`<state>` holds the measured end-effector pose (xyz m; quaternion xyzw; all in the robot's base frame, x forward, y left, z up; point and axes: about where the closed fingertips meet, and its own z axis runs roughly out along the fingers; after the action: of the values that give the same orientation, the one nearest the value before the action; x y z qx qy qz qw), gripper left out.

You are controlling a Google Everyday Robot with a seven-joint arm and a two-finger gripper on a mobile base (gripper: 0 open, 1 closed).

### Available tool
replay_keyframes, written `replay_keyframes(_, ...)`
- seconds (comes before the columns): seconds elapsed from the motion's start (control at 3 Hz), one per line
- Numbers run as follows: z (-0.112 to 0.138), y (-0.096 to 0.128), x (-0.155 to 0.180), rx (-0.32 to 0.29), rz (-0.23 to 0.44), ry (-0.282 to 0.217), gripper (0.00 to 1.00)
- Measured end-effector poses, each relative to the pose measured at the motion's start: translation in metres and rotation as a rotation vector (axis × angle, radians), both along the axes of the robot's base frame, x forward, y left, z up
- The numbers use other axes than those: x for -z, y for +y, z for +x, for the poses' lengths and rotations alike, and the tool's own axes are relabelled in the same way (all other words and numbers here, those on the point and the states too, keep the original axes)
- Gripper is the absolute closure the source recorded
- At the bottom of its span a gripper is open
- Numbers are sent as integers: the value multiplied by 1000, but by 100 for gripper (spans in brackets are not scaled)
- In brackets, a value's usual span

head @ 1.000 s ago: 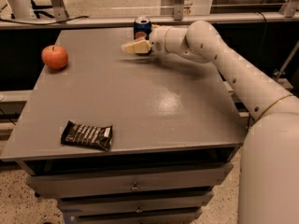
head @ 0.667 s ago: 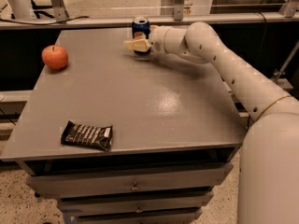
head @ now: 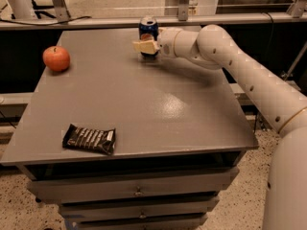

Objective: Move pepsi can near rxbar chocolate

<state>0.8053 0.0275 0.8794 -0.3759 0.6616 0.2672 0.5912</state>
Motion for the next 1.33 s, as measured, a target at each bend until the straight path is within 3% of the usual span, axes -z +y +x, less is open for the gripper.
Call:
replay_keyframes(0.33,-39,-10,-15,-19,20,12,100)
replay_keyframes(0.67,-92,-39,-23,-14,14,45,100)
replay_keyframes(1.0,-88,-34,-20,-30,9,55,100)
replay_keyframes(1.33,-104,-26,-11,-64,-18,72,100)
